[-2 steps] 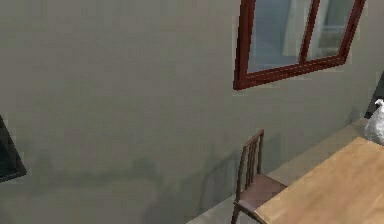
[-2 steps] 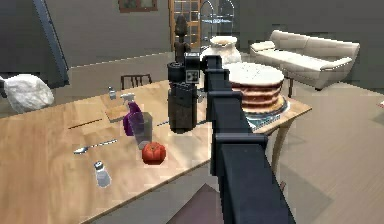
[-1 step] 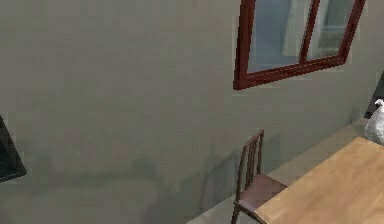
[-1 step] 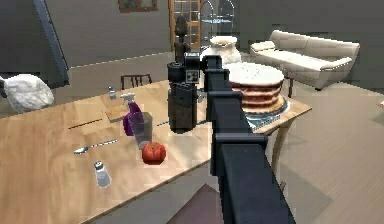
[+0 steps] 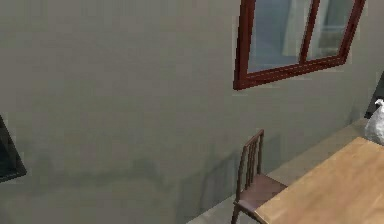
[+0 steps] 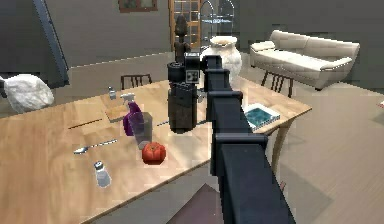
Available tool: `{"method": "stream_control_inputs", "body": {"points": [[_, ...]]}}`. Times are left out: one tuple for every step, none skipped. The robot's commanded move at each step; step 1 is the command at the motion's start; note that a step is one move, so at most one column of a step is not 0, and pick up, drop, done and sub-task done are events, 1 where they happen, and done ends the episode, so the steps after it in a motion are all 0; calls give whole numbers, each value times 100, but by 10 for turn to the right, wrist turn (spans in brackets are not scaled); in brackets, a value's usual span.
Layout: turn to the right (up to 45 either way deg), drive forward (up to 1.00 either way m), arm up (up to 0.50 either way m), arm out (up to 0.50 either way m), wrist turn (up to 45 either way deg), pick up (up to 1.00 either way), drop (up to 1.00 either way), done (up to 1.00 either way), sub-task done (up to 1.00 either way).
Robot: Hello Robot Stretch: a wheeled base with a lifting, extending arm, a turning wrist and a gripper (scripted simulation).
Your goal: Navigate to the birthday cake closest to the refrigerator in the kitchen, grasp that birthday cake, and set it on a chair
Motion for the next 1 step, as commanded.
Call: {"method": "stream_control_inputs", "body": {"points": [[0, 0, 0, -10, 0, 0, 0, 0, 0]]}}
